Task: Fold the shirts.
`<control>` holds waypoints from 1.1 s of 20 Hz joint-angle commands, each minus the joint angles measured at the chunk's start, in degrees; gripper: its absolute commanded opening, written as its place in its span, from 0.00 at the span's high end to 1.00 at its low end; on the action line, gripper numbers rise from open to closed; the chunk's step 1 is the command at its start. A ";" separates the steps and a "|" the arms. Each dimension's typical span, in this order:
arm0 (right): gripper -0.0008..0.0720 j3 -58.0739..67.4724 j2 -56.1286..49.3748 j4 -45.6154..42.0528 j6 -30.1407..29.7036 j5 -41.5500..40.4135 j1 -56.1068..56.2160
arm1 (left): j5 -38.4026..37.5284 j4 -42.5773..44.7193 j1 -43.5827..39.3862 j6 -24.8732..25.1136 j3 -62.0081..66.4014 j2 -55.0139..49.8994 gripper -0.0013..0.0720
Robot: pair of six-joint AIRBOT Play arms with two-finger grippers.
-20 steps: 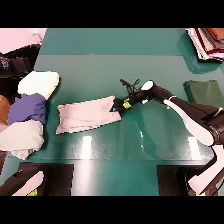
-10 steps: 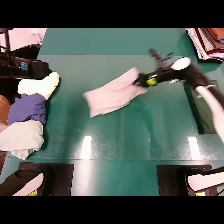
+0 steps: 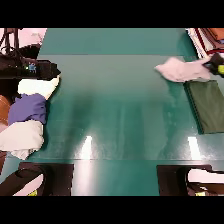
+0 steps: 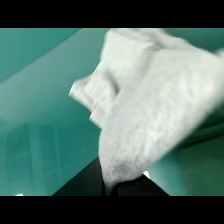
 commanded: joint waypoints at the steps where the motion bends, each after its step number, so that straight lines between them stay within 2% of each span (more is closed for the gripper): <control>1: 0.97 0.17 0.35 0.59 0.39 -3.41 -6.40 | 1.88 -0.44 -0.17 -0.68 0.04 0.02 0.96; 5: 0.98 5.16 0.35 1.90 0.35 -2.69 -7.15 | 1.86 -0.44 -0.15 -0.66 0.04 0.02 0.95; 11: 0.97 14.43 2.05 -3.74 0.50 10.86 -7.30 | 1.38 -0.42 -0.17 -0.46 0.04 0.02 0.95; 16: 0.98 5.07 11.41 -8.22 0.92 11.80 -9.44 | 0.09 -0.42 -0.15 -0.42 0.04 0.02 0.95; 20: 0.97 -5.40 18.62 -8.39 0.90 14.67 -15.41 | -0.15 -0.42 -0.15 -0.39 0.04 0.02 0.95; 22: 0.97 -10.99 21.75 -11.39 0.87 16.50 -18.23 | -0.15 -0.42 -0.15 -0.37 0.04 0.02 0.95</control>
